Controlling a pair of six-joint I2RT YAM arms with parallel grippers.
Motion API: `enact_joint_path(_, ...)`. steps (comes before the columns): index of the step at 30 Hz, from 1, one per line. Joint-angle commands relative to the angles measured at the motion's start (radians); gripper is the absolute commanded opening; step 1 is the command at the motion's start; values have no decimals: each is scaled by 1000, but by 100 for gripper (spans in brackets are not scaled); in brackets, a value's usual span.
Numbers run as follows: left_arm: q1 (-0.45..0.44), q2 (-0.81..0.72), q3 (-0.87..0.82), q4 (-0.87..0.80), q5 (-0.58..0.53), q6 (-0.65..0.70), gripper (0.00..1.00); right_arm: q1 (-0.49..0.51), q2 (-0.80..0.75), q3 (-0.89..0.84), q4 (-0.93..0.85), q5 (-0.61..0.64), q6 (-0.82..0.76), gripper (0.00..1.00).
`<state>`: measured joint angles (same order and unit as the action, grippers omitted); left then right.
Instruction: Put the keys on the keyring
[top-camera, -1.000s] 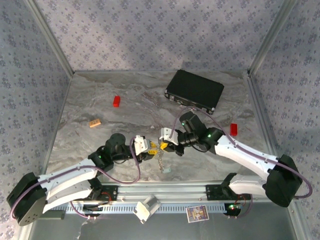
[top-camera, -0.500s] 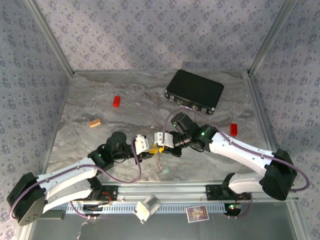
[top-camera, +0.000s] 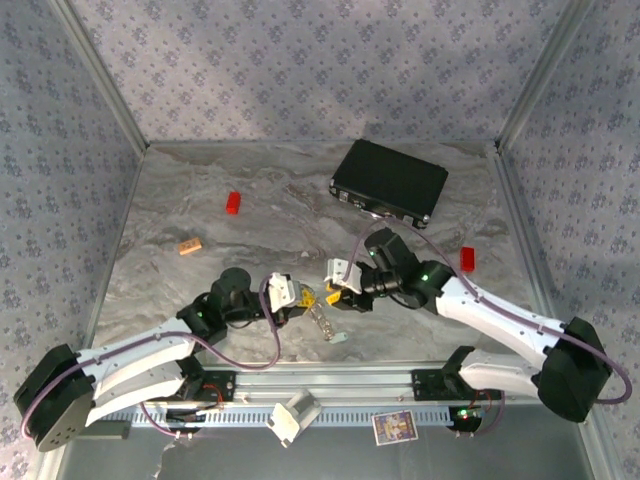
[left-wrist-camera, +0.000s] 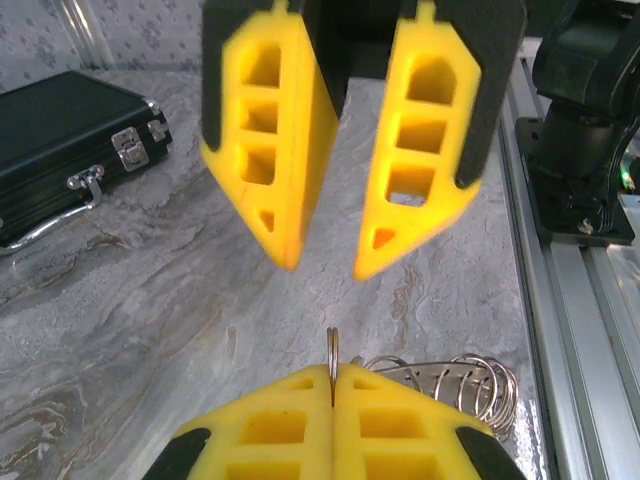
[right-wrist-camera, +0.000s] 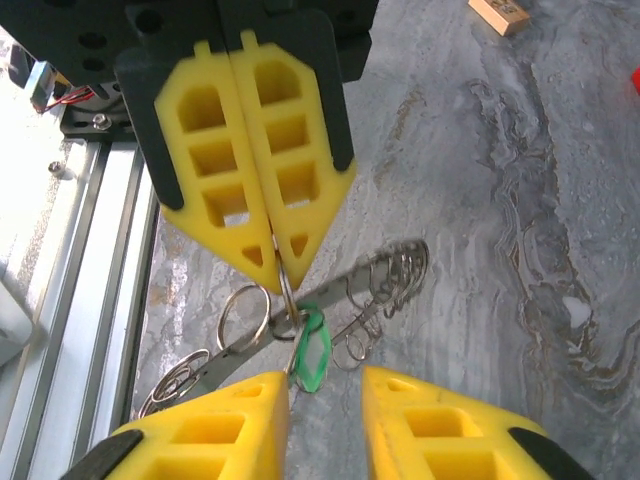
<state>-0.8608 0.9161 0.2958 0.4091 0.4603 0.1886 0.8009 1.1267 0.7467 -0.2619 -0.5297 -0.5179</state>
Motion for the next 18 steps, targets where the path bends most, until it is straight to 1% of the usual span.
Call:
enact_joint_path(1, -9, -19, -23, 172, 25, -49, 0, -1, -18, -59, 98, -27, 78, 29)
enact_joint_path(5, -8, -22, -32, 202, 27, -58, 0, 7, 6, -107, 152, 0, 91, 31)
enact_joint_path(10, -9, -31, -39, 222, 28, -70, 0, 13, 25, -137, 247, -28, 122, 36)
enact_joint_path(18, -8, -28, -47, 270, 25, -89, 0, 18, 55, -154, 341, -55, 153, 37)
